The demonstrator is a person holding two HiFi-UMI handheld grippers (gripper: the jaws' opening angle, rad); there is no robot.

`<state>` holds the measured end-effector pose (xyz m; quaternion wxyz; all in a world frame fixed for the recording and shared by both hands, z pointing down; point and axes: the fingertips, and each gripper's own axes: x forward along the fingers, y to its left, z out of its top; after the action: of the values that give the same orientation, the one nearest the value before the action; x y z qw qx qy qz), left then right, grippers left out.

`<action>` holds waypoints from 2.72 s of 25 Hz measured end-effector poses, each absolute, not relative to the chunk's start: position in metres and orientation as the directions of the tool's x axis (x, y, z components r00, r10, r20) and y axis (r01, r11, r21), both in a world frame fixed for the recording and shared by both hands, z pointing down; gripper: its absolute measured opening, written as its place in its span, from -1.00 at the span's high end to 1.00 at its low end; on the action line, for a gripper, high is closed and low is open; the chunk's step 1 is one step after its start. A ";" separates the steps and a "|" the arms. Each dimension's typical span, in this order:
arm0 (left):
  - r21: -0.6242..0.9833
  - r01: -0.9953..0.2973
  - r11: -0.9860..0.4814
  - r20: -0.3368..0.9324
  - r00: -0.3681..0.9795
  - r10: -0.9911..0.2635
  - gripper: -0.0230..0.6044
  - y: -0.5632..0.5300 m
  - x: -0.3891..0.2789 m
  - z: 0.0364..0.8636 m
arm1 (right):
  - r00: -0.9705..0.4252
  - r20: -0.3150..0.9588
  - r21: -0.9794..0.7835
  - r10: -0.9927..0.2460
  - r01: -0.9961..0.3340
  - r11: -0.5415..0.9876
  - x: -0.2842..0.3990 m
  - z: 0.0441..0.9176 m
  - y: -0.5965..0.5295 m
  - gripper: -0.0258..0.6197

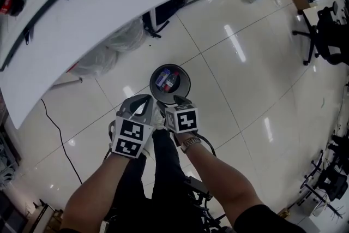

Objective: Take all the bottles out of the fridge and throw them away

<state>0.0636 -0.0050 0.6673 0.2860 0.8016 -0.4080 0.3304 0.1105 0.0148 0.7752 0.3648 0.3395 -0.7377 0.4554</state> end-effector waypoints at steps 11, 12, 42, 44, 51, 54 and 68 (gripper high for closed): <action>0.093 -0.904 -0.417 0.724 0.349 -0.595 0.91 -0.013 0.019 0.580 | -0.566 0.784 -0.381 -0.255 -0.763 0.523 0.082 0.658 -0.008 0.02; 0.085 -0.910 -0.405 0.719 0.338 -0.608 0.91 -0.011 0.015 0.571 | -0.572 0.777 -0.368 -0.263 -0.752 0.546 0.078 0.648 -0.008 0.02; -0.009 -1.000 0.008 0.450 -0.011 -0.893 0.91 -0.016 -0.200 0.371 | -0.778 0.552 -0.054 -0.300 -0.392 0.918 -0.157 0.404 -0.067 0.02; -0.007 -1.000 0.016 0.438 -0.017 -0.899 0.91 -0.023 -0.217 0.366 | -0.782 0.547 -0.044 -0.298 -0.382 0.923 -0.176 0.397 -0.074 0.02; -0.020 -1.000 0.014 0.425 -0.021 -0.905 0.91 -0.056 -0.278 0.347 | -0.778 0.545 -0.024 -0.311 -0.385 0.922 -0.244 0.383 -0.114 0.02; -0.022 -1.000 0.000 0.421 -0.009 -0.907 0.91 -0.070 -0.301 0.343 | -0.771 0.546 -0.014 -0.327 -0.399 0.917 -0.273 0.381 -0.133 0.02; -0.021 -0.994 -0.110 0.450 0.089 -0.889 0.91 -0.118 -0.366 0.354 | -0.704 0.568 -0.001 -0.426 -0.519 0.855 -0.367 0.395 -0.214 0.02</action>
<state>-0.3663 -0.1179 0.3535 0.1465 0.7232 -0.6507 0.1791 -0.3673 -0.2145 0.3947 0.2865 0.2569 -0.9195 0.0808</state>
